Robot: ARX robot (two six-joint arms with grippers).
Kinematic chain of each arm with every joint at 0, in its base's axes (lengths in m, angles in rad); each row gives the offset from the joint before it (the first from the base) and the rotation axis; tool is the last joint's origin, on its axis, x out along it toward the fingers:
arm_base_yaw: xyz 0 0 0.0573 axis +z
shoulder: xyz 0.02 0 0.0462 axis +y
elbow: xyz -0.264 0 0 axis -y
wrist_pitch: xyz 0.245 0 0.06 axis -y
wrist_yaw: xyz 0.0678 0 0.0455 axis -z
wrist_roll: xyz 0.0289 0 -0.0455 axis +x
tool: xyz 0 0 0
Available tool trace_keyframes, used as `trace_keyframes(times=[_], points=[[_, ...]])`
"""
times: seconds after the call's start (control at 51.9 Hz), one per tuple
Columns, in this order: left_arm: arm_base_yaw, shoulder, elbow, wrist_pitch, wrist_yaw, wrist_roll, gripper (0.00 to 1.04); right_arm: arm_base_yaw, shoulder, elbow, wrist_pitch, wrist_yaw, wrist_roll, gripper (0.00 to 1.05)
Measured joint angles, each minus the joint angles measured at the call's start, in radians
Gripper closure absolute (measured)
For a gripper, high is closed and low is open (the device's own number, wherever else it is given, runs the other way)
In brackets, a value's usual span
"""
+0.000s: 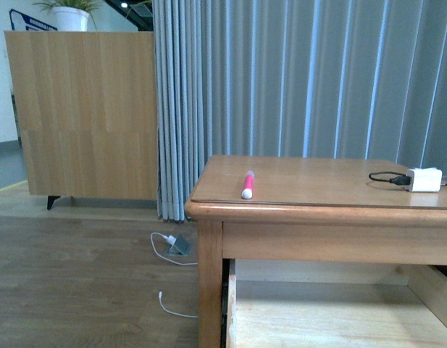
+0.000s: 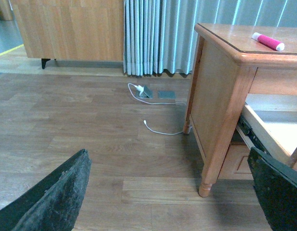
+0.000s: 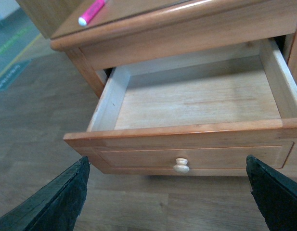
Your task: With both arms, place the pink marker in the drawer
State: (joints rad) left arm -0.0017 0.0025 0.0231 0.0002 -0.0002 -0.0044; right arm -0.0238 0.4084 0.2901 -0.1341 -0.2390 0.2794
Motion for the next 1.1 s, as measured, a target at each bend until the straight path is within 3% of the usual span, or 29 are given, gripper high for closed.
trace_keyframes(times=[0.193, 0.289, 0.424, 0.656, 1.099], points=[[0.000, 0.000, 0.000, 0.000, 0.000, 0.000, 0.06, -0.004, -0.006, -0.007, 0.011, 0.013, 0.005, 0.09], [0.000, 0.000, 0.000, 0.000, -0.001, 0.000, 0.06, 0.018, -0.067, -0.113, 0.245, 0.207, -0.134, 0.26], [0.000, 0.000, 0.000, 0.000, 0.000, 0.000, 0.06, 0.020, -0.115, -0.161, 0.299, 0.240, -0.240, 0.48], [0.000, 0.000, 0.000, 0.000, 0.000, 0.000, 0.06, 0.021, -0.121, -0.171, 0.299, 0.239, -0.268, 0.07], [0.000, 0.000, 0.000, 0.000, 0.000, 0.000, 0.06, 0.021, -0.121, -0.171, 0.299, 0.239, -0.273, 0.08]])
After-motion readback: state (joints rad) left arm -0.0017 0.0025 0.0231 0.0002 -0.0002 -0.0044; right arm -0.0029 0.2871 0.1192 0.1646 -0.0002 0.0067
